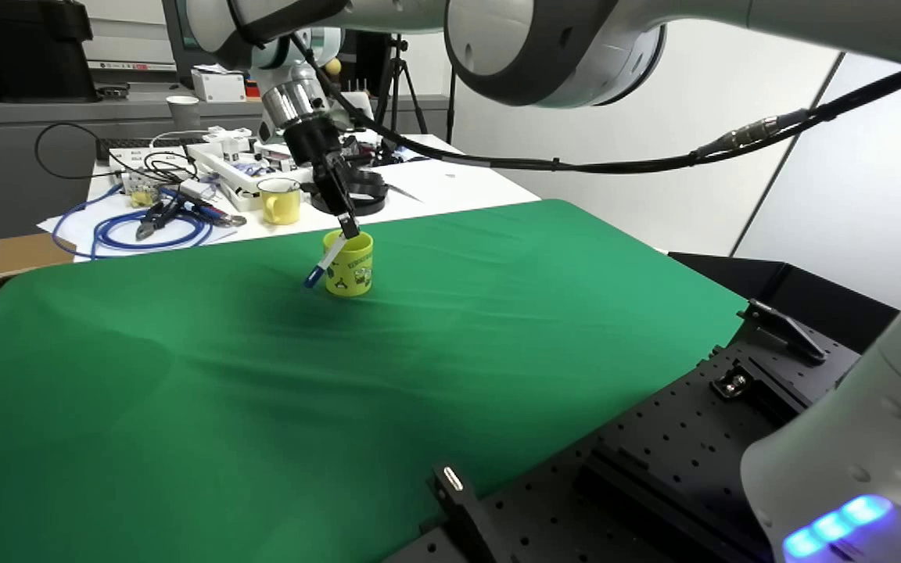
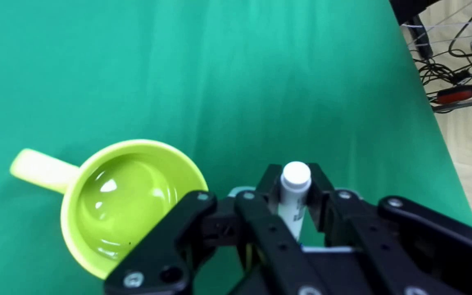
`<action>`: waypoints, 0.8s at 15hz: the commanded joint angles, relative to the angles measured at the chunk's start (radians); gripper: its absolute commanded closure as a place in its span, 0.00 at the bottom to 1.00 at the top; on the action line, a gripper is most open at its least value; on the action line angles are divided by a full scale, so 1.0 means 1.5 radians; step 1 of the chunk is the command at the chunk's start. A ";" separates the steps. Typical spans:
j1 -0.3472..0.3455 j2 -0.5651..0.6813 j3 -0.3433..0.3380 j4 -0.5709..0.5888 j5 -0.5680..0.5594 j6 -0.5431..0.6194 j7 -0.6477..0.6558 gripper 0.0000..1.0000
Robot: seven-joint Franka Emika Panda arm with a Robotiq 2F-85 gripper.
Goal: Take the marker out of the mug and put it on the table
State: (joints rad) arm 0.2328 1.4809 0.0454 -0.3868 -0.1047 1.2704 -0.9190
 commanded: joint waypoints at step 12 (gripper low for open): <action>0.038 -0.006 0.002 0.013 -0.027 0.094 -0.498 0.95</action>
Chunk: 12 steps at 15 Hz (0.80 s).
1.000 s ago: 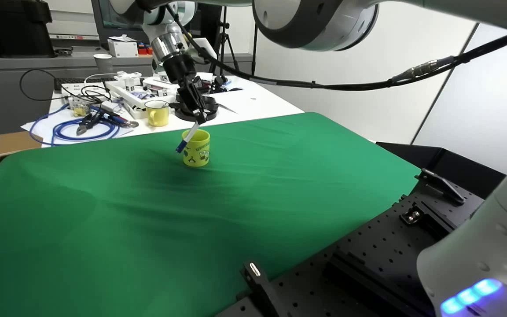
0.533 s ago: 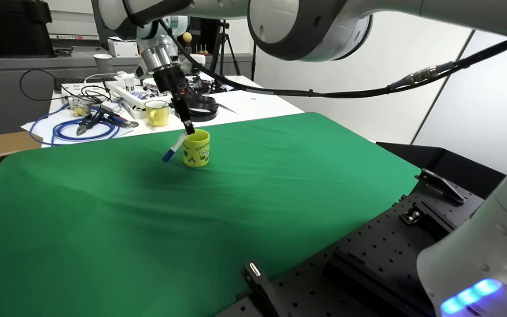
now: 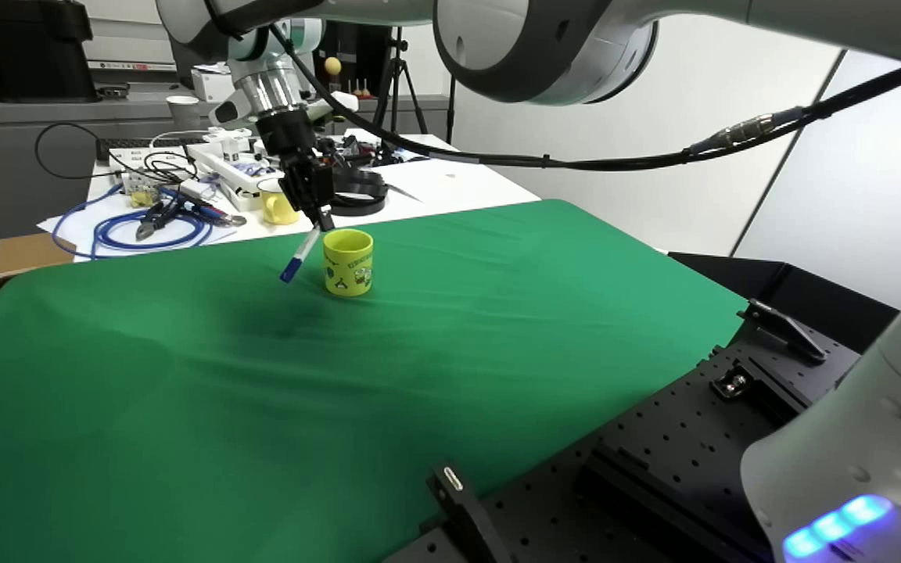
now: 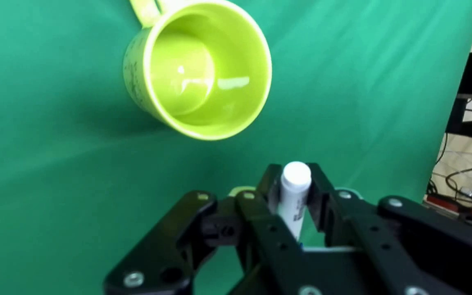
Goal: Take the marker out of the mug and put it on the table
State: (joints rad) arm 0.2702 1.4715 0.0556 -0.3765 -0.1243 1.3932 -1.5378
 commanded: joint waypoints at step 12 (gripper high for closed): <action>0.086 0.004 -0.004 -0.012 -0.020 0.083 -0.319 0.79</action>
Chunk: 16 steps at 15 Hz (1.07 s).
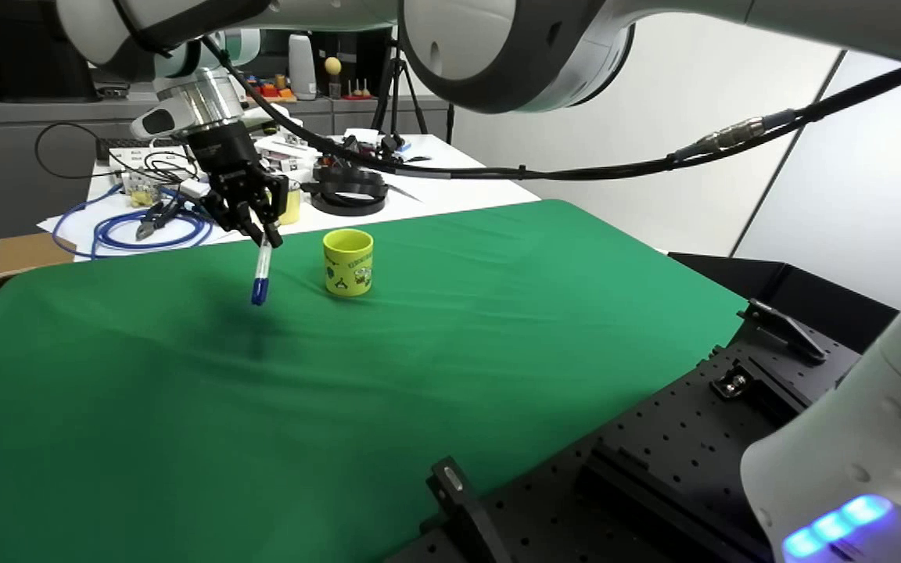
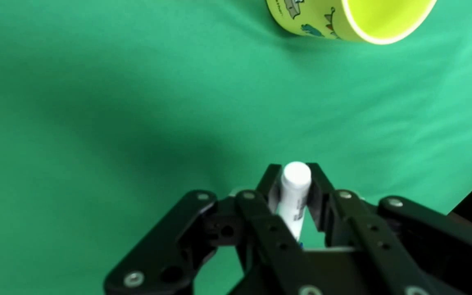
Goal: Take the marker out of the mug and put it on the table
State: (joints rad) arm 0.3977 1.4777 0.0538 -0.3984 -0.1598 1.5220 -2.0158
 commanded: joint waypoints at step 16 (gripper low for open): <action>0.003 0.000 0.003 -0.020 0.006 0.119 -0.058 0.95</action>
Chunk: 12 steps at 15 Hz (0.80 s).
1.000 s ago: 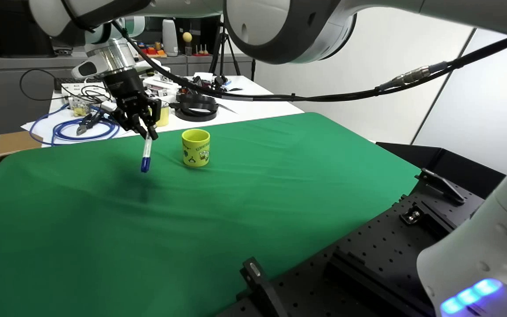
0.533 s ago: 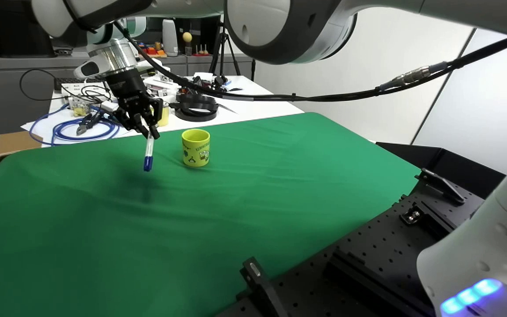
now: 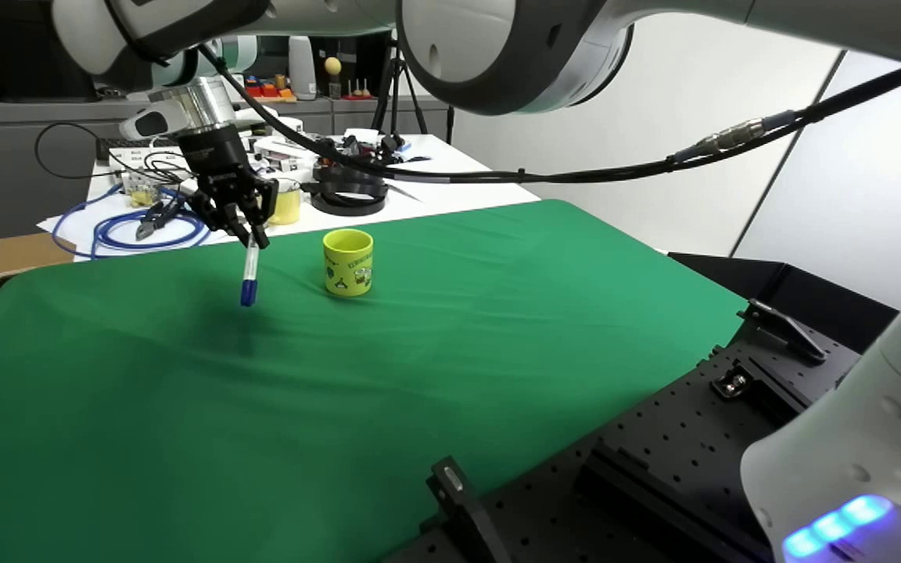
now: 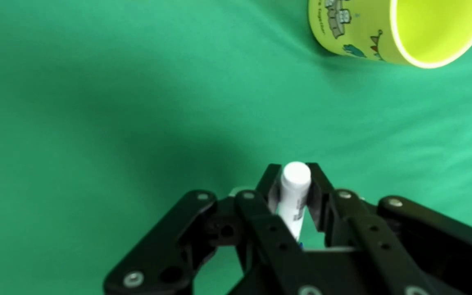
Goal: Take the marker out of the mug and put it on the table
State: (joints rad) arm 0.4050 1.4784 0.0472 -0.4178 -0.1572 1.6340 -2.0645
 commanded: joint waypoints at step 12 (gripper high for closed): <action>-0.031 0.004 0.063 -0.085 0.069 0.117 -0.131 0.95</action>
State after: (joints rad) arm 0.3735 1.4844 0.1199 -0.5231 -0.0741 1.7960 -2.2278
